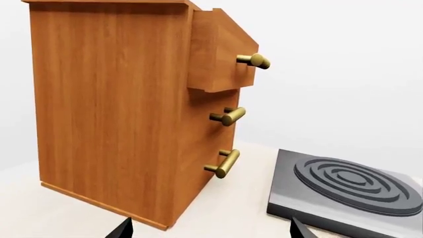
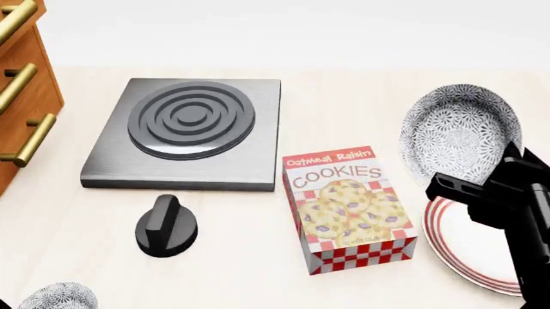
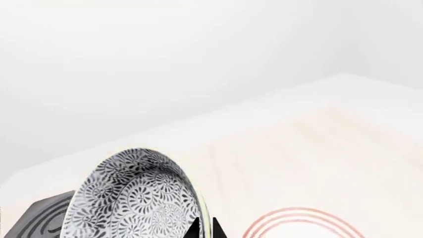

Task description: Pick the akita bowl from table center and place it on the plate.

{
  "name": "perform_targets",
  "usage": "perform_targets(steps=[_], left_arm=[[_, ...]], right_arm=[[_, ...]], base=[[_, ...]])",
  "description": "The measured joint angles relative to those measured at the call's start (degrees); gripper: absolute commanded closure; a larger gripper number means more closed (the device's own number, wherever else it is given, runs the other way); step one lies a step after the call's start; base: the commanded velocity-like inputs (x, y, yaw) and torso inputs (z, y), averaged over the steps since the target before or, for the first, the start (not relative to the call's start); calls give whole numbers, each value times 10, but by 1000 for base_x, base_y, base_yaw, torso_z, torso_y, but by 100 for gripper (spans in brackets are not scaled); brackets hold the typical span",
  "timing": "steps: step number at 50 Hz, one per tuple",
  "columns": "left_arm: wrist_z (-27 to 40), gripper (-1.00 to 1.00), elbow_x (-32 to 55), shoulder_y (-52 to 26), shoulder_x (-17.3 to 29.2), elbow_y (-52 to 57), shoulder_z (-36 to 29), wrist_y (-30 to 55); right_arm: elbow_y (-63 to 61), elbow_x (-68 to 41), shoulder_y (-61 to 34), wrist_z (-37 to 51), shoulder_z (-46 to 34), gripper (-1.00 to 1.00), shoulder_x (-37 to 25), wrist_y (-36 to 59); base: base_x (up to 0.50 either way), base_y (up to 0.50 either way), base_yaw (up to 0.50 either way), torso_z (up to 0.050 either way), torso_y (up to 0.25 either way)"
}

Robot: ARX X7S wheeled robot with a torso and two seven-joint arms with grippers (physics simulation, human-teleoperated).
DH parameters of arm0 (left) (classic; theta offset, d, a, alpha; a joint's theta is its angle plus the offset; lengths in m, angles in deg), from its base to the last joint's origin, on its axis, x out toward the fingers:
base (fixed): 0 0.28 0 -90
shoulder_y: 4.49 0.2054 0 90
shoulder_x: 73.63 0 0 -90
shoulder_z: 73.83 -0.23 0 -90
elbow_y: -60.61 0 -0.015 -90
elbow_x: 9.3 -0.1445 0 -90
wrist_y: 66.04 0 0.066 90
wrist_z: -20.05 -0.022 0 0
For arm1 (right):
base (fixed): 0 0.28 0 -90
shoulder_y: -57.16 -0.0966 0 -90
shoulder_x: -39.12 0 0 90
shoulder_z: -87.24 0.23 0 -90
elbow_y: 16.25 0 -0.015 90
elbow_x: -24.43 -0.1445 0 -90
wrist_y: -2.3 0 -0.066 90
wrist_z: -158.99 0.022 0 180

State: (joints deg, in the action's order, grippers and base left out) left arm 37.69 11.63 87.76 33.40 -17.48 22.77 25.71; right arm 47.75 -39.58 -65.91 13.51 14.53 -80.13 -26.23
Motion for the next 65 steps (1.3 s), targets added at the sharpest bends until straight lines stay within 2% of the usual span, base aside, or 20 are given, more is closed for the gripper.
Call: perform_targets(steps=[10,25,40,65], left_arm=[[2,-100,1,1,1,1,-1,-1],[4,-100,0,2,3,-1,-3,-3],[-3,-100,-1,9,9,6,-10,-14],[-20,-100,12,22,20,21,-17,-24]], right_arm=[[99,-100,-39,83,70,100,18,23],[199,-143,-77,158,112,100,13,34],[249,-139,-99,151,109,100,18,21],[282,-129,-105,138,105,100,18,2]], base=[[0,0,0,0,1],[0,0,0,0,0],[0,0,0,3,-72],[0,0,0,18,-162]])
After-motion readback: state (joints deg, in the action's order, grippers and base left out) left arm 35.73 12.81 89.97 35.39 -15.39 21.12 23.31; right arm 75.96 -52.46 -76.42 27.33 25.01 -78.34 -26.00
